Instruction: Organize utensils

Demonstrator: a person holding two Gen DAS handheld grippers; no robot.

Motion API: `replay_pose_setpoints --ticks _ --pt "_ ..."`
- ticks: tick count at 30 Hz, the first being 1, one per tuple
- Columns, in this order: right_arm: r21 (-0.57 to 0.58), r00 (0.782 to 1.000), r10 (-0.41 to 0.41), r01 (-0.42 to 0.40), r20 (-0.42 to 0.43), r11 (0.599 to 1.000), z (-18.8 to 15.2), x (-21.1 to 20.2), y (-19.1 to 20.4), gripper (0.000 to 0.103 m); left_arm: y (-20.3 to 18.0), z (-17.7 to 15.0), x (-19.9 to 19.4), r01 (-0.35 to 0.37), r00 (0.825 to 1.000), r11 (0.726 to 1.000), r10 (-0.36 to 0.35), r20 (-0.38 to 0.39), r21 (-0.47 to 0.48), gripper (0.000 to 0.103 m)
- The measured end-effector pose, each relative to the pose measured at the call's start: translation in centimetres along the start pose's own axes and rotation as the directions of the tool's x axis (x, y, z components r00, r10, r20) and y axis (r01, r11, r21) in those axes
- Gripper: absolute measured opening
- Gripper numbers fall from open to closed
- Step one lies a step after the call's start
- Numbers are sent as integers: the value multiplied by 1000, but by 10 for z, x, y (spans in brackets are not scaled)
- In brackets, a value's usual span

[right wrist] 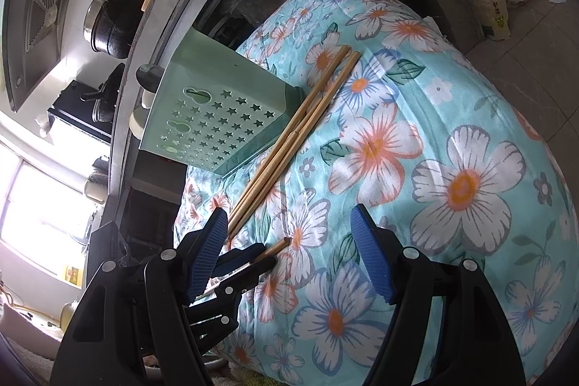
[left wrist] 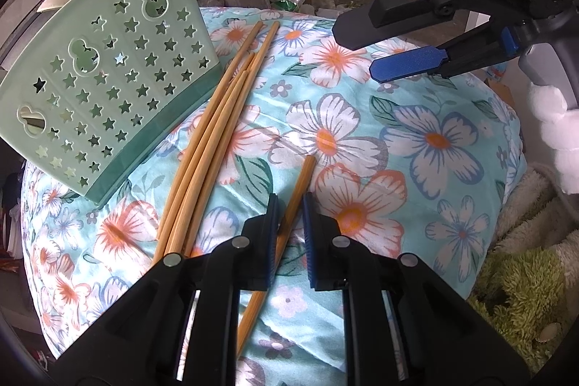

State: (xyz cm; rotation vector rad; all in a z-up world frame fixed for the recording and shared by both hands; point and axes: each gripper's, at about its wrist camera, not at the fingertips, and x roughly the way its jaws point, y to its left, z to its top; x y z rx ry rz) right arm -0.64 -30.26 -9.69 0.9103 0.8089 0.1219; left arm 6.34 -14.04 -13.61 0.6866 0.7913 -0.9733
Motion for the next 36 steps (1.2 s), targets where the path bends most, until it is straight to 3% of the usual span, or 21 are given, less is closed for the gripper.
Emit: replay_pose_setpoints --ticks 5,13,20,31,36 --pt "3 1000 2 -2 2 1000 2 0 0 69 7 6 -9 -4 1000 1000 4 16 -11 8" --pt "-5 1000 14 -14 6 1000 21 8 5 65 46 23 -32 -15 996 994 25 89 -104 6" --pt "82 1000 15 -13 -19 997 47 36 -6 50 75 30 -40 -17 989 988 40 144 -152 6" --pt "290 999 -45 35 27 956 76 61 -35 32 107 21 -32 33 986 983 -2 167 -183 6" --pt "328 995 -85 65 48 943 82 69 -37 23 109 -3 -40 49 985 980 -16 173 -192 6"
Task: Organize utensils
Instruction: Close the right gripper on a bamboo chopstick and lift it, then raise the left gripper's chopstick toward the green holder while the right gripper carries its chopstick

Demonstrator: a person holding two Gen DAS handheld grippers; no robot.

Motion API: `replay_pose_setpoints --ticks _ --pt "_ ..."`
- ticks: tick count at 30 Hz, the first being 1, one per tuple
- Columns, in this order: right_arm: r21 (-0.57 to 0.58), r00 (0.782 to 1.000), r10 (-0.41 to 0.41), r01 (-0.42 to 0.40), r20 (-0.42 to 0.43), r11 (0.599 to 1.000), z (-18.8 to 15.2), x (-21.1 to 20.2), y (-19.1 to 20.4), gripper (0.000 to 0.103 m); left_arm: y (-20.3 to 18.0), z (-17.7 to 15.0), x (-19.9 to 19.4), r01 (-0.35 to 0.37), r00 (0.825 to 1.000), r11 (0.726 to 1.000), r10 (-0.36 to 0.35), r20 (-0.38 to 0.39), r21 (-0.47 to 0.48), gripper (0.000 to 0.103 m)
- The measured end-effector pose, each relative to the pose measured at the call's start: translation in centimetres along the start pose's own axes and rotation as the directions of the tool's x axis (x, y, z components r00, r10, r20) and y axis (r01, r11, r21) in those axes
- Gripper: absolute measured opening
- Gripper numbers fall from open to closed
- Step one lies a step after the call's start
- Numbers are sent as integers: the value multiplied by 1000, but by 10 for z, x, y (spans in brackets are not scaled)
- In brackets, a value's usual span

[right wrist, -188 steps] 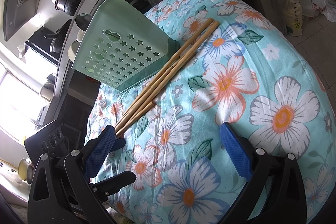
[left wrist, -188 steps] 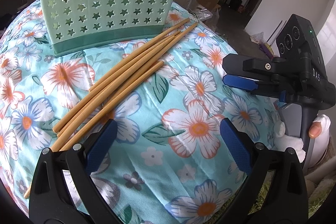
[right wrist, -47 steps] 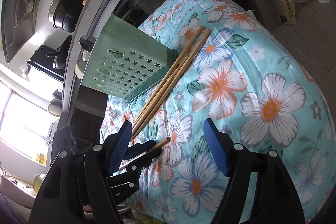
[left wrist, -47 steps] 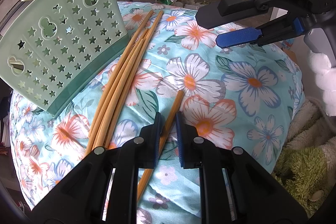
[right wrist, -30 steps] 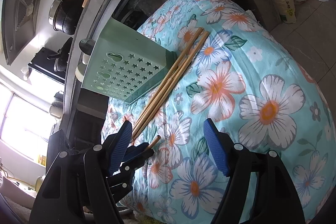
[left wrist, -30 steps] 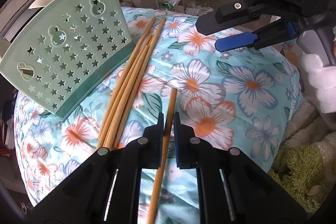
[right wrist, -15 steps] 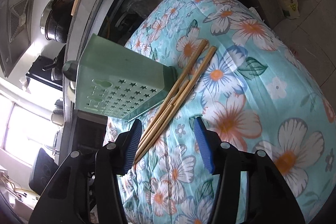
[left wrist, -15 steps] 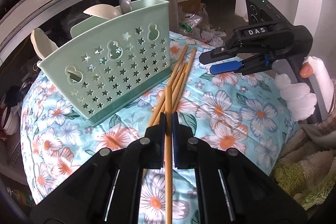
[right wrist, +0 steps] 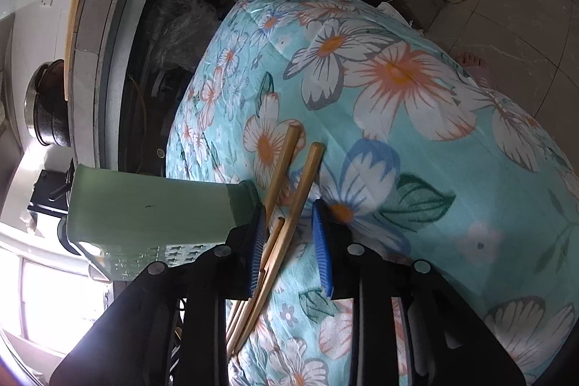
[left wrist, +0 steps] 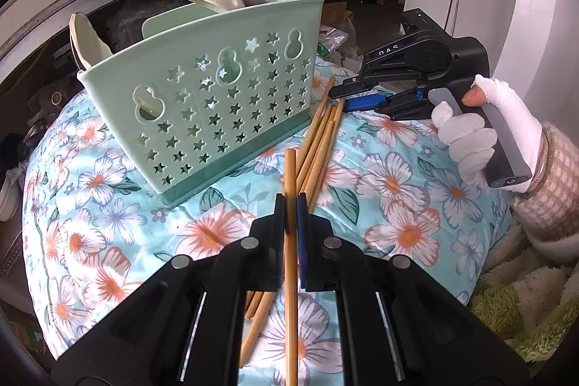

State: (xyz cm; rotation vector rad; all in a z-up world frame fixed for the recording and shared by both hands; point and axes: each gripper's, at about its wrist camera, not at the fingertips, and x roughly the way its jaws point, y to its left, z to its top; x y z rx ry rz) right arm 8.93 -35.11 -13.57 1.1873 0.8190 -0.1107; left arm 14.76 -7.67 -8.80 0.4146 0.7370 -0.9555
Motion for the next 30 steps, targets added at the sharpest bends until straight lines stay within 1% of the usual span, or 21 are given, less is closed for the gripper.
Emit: replay_pose_setpoints --ticks 3,8,13,17,20,22,30 --pt "12 999 -29 29 25 1000 1 3 -2 12 6 -8 -1 6 1000 1000 -6 0 -5 6" --pt "17 999 -16 16 41 1000 -2 -1 -2 11 13 -19 -16 18 1000 1000 -17 6 -20 6" --pt "-21 999 -22 23 49 1000 -5 -12 3 11 18 -20 -29 30 999 999 -30 12 -33 6" --pt "-94 995 -48 56 91 994 -8 -26 17 11 27 -20 -31 48 999 998 -48 8 -49 6" --pt "-169 990 -63 85 129 982 -12 -39 32 10 29 -19 -37 52 999 998 -51 9 -48 6" --pt "-222 986 -59 92 153 971 -15 -50 44 9 30 -18 -40 56 998 997 -55 13 -49 6" --pt "-376 975 23 63 219 925 -28 -93 85 6 38 -10 -63 62 996 995 -57 61 -76 5"
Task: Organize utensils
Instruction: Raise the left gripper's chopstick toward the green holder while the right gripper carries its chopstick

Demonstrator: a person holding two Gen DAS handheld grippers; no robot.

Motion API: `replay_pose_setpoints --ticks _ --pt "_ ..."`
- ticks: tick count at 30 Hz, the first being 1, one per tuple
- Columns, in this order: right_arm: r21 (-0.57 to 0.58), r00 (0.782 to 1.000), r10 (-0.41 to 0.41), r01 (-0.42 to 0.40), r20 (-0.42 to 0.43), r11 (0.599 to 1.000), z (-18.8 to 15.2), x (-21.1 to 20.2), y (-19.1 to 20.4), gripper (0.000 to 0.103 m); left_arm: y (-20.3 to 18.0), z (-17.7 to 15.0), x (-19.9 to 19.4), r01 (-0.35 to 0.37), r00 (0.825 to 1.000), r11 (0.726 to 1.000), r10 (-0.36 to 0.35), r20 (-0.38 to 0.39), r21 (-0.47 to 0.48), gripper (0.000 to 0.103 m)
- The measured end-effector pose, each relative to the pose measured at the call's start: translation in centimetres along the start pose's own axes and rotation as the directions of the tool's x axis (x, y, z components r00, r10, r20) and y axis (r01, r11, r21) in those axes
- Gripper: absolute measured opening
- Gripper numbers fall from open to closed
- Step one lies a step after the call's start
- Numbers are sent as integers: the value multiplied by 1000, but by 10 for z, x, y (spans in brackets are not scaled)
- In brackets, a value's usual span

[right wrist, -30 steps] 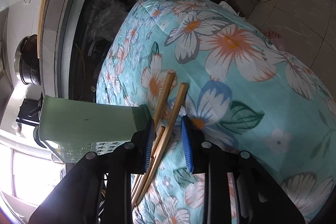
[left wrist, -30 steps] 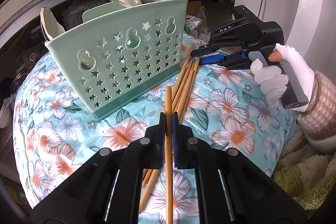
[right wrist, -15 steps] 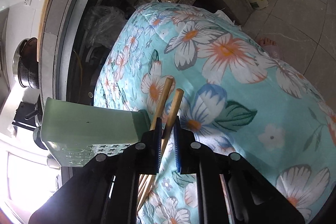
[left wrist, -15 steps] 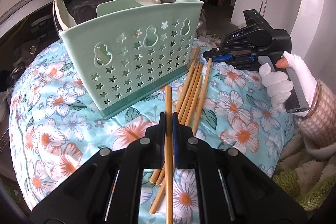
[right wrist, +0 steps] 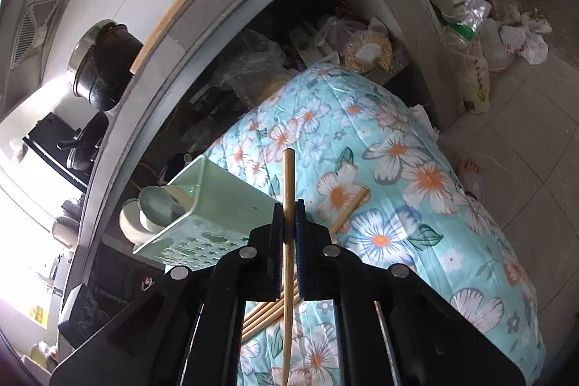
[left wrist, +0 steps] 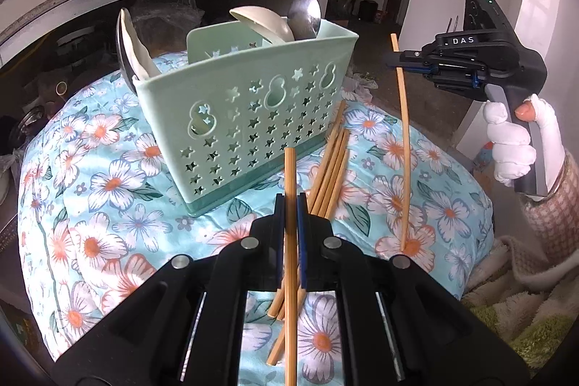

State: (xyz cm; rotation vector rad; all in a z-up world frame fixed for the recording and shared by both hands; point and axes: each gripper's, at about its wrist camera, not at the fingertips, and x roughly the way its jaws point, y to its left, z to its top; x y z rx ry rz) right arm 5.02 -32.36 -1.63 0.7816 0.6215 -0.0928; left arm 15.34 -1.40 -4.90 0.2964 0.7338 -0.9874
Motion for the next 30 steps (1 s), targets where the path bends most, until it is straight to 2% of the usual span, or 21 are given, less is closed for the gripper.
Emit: replay_pose_setpoints --ticks 5,10,14,17,21,24,30 --pt "-65 999 36 -33 38 997 3 -22 22 6 -1 8 -24 -10 999 1000 10 54 -3 5" --pt "-129 995 74 -64 74 990 8 -41 45 6 0 24 -59 -2 990 1000 5 140 -16 5" --pt "-189 990 107 -87 96 978 15 -54 65 6 1 40 -88 0 976 1000 6 219 -26 5" --pt "-231 986 134 -107 103 967 21 -60 79 6 3 56 -111 11 957 999 2 290 -44 5" --pt "-285 977 178 -139 114 948 35 -69 98 6 7 83 -139 23 917 997 7 398 -71 5" --pt "-316 968 221 -174 122 933 45 -75 111 6 10 103 -155 41 875 994 13 485 -99 5" --pt "-360 953 280 -223 116 906 62 -81 125 6 15 133 -161 28 782 984 88 618 -177 5"
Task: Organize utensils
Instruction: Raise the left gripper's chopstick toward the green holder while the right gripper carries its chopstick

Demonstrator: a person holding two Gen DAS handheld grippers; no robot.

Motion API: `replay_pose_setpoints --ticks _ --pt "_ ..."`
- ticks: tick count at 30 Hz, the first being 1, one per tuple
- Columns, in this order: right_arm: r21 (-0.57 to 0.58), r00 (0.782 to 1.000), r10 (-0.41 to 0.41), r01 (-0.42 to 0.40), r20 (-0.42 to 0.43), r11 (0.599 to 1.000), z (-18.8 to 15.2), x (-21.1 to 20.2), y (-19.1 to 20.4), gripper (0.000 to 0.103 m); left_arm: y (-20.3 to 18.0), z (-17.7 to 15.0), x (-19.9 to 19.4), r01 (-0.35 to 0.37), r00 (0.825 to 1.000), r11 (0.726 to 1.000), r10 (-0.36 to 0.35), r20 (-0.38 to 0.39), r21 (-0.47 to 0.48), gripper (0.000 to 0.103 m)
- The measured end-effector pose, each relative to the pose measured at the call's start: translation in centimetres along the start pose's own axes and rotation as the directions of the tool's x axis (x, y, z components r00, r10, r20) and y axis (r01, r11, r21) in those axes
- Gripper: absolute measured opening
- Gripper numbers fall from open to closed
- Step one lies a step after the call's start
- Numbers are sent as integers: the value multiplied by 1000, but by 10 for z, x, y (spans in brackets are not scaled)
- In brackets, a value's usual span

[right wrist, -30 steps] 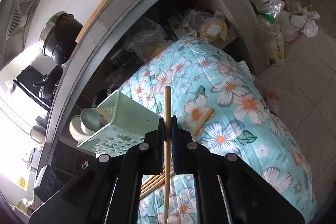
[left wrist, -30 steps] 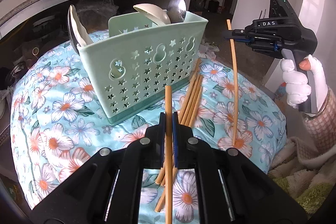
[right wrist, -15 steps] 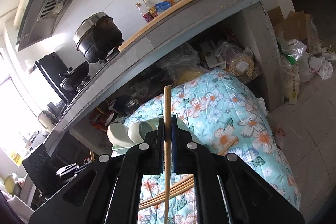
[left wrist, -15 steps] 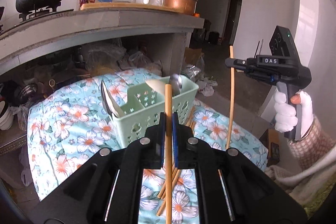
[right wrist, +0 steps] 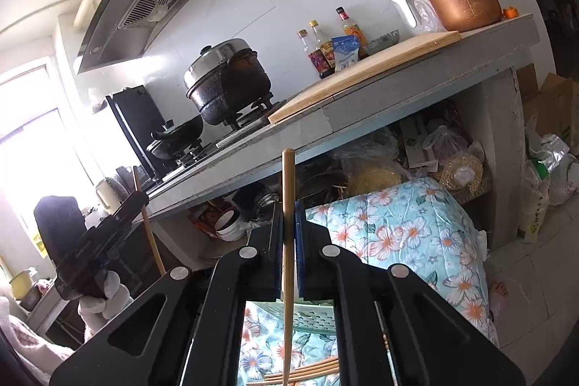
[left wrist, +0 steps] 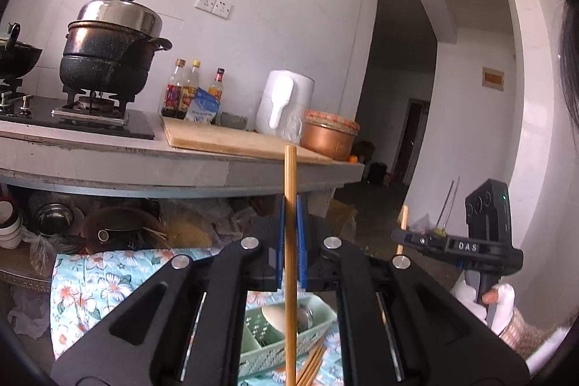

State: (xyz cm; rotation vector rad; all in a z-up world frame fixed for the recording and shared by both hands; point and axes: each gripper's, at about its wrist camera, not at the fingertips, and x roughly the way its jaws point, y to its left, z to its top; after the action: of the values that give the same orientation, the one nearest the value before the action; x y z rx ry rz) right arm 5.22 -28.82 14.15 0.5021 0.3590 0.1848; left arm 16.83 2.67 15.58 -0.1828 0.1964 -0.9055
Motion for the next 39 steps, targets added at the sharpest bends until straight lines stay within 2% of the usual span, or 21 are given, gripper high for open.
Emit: replay_pose_setpoints --ticks 3,7,14,23,26,35,38,39 --pt "0 1000 15 -15 0 1000 8 0 -3 6 4 4 12 -44 997 998 47 66 -51 5" --pt "8 1000 25 -25 -4 1000 17 1 -12 6 14 4 29 -128 982 986 142 123 -110 5" --pt "20 1000 29 -28 -12 999 31 0 -33 6 37 -11 69 -209 967 958 233 102 -198 5" --pt "37 998 60 -59 -34 998 40 11 -58 6 50 -30 90 -285 944 931 314 103 -229 5" --pt "40 997 68 -67 -39 997 42 14 -63 6 52 -38 97 -310 937 923 338 94 -228 5" --pt "21 995 77 -76 -57 997 42 18 -61 6 57 -75 96 -310 946 913 324 12 -264 6" --pt "3 995 85 -85 -52 996 44 19 -52 6 55 -80 85 -317 944 913 329 4 -256 12" --pt "-5 995 89 -90 -51 996 45 19 -49 6 54 -81 82 -317 945 914 328 3 -254 17"
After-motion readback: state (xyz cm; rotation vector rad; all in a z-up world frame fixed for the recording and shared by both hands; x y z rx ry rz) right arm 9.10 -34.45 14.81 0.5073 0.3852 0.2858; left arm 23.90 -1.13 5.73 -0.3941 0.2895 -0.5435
